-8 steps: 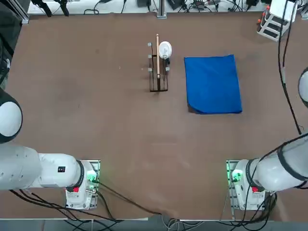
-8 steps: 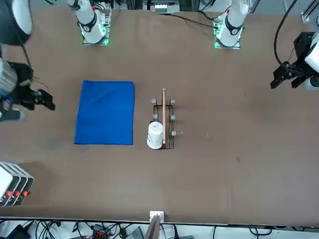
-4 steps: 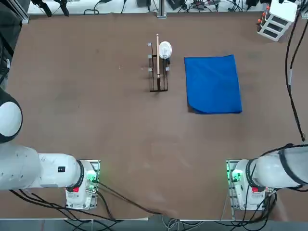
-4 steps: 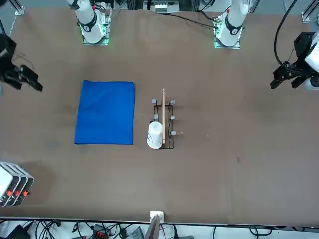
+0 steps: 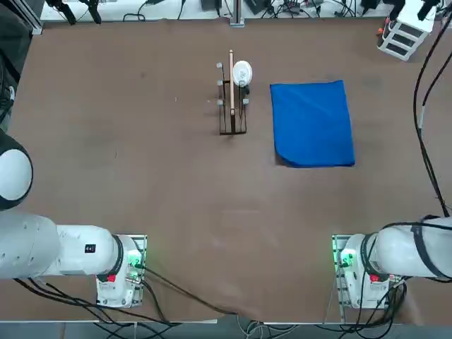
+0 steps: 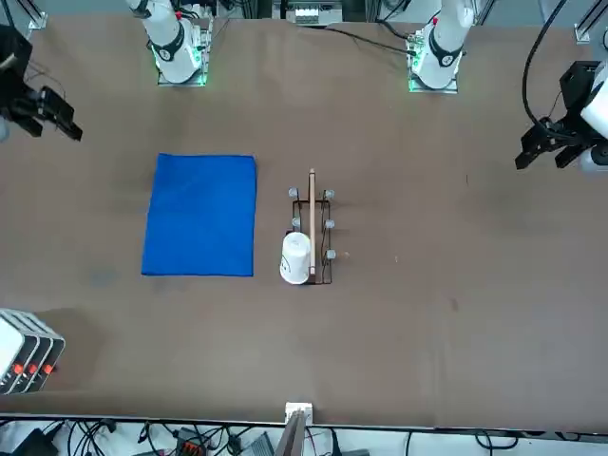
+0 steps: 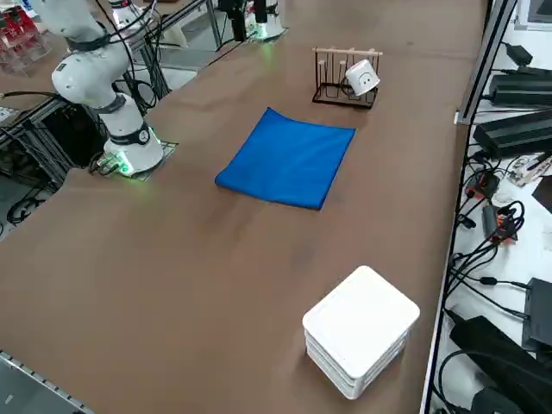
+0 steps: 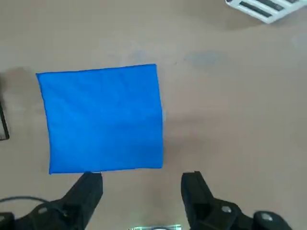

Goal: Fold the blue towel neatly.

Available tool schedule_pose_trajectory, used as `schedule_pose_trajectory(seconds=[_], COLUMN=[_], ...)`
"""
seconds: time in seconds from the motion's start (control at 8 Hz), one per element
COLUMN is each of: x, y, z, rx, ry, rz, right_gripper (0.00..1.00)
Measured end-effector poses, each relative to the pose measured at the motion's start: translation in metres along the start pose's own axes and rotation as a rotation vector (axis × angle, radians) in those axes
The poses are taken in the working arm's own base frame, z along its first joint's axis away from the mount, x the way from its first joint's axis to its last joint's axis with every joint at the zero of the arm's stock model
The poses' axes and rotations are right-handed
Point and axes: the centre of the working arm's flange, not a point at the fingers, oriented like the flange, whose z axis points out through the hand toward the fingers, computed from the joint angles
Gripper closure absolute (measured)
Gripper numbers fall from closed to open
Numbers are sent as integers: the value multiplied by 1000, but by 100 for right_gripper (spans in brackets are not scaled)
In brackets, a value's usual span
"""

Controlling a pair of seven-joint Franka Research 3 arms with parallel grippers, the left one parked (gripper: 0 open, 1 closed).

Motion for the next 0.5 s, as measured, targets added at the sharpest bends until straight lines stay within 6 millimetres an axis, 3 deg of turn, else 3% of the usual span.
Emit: schedule_pose_trajectory(seconds=[0.5], x=[-5], y=[-6], z=[1], rx=[-14], ry=[-3], rz=[-14], right_gripper=[0])
